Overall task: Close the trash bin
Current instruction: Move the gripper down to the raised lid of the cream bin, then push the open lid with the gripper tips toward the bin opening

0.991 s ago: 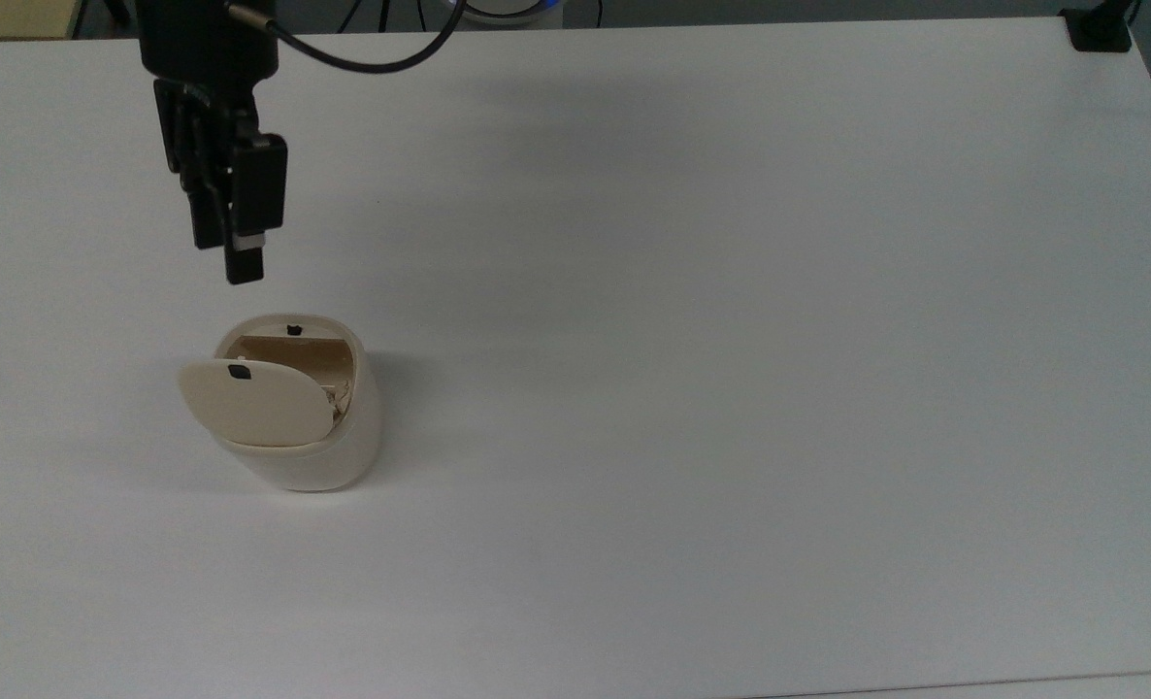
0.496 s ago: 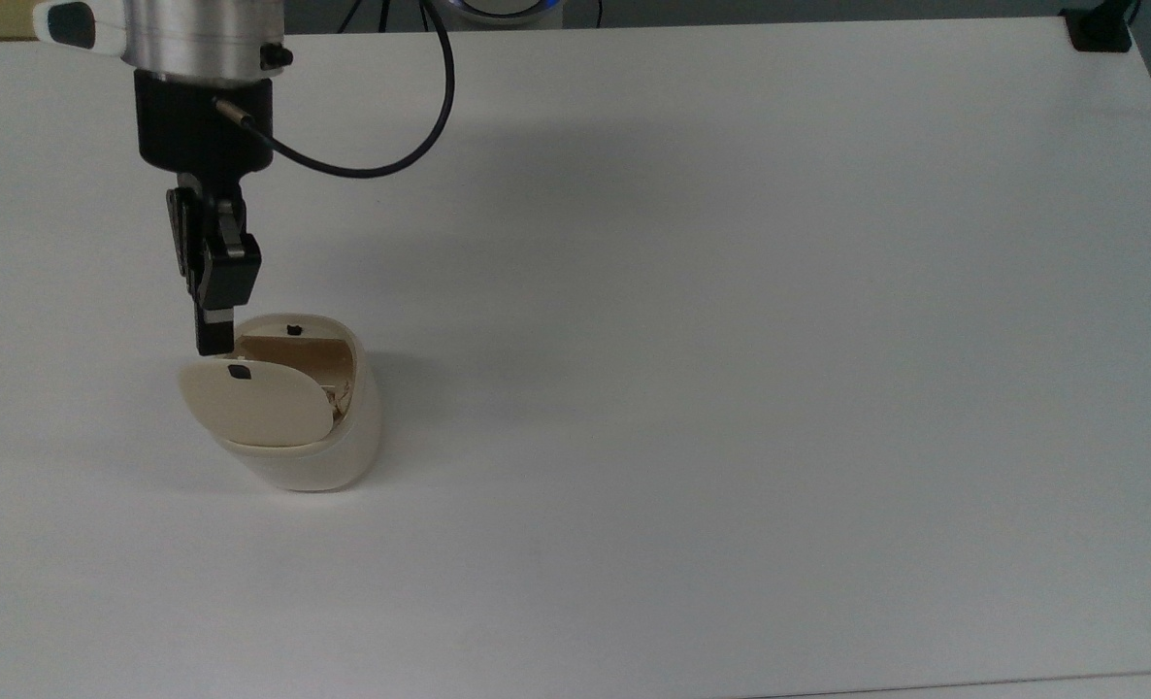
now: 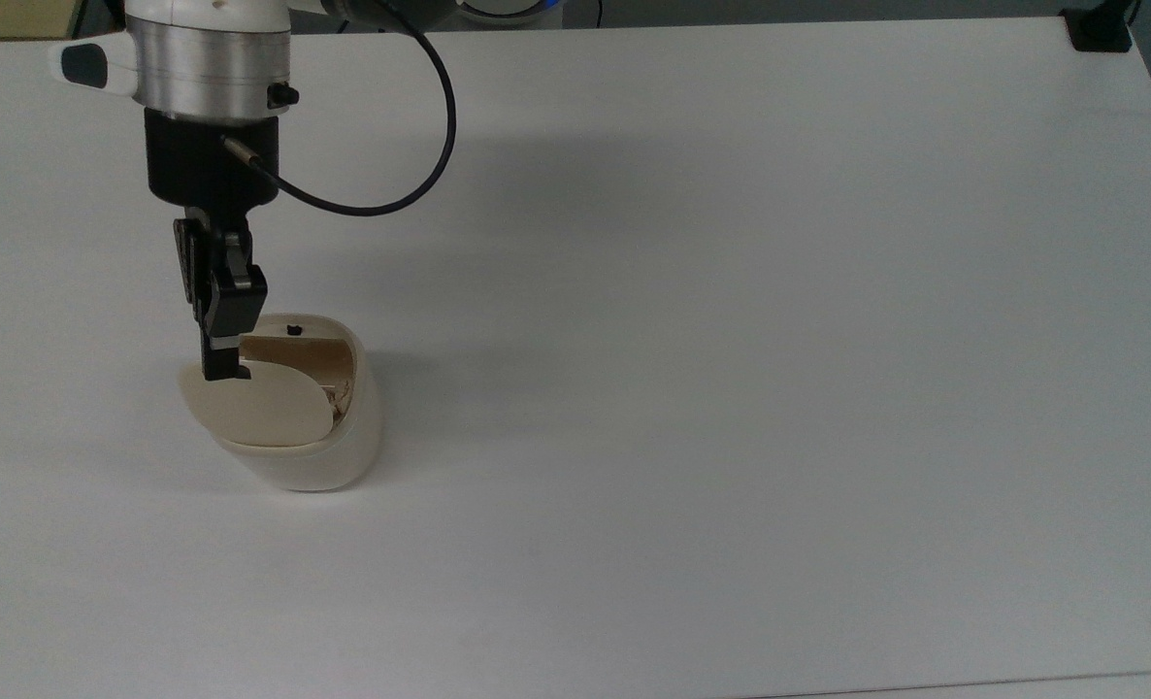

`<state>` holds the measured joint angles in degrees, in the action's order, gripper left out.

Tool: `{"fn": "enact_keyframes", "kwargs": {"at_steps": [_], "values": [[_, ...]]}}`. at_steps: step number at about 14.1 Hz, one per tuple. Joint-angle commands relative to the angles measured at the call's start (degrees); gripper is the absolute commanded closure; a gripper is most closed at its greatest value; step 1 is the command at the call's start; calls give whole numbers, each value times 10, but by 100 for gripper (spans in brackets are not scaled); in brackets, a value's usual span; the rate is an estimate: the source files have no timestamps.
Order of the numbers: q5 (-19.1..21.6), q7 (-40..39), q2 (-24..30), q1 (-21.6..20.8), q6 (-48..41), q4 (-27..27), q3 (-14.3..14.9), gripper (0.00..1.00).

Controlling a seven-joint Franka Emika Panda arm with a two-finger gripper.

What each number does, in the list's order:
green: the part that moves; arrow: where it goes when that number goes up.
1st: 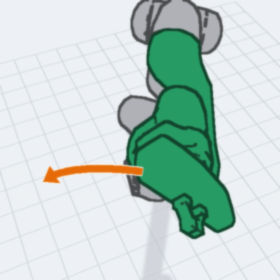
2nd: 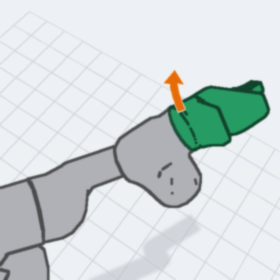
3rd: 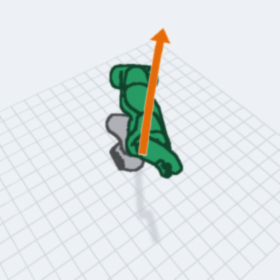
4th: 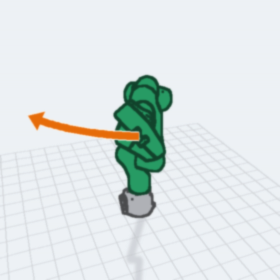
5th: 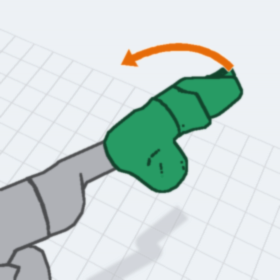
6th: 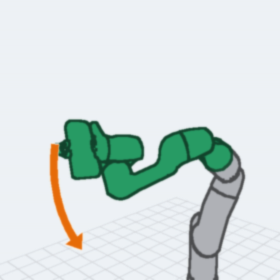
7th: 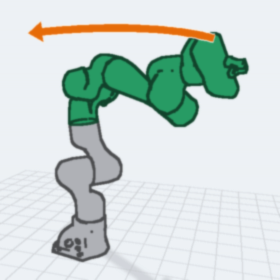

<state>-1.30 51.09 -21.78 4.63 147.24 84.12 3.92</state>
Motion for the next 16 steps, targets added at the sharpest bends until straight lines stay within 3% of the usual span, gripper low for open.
{"fn": "enact_keyframes", "kwargs": {"at_steps": [1,16], "values": [[-47,13,-6,-1,9,7,2,100],[-64,-14,5,7,7,49,-1,100]]}}
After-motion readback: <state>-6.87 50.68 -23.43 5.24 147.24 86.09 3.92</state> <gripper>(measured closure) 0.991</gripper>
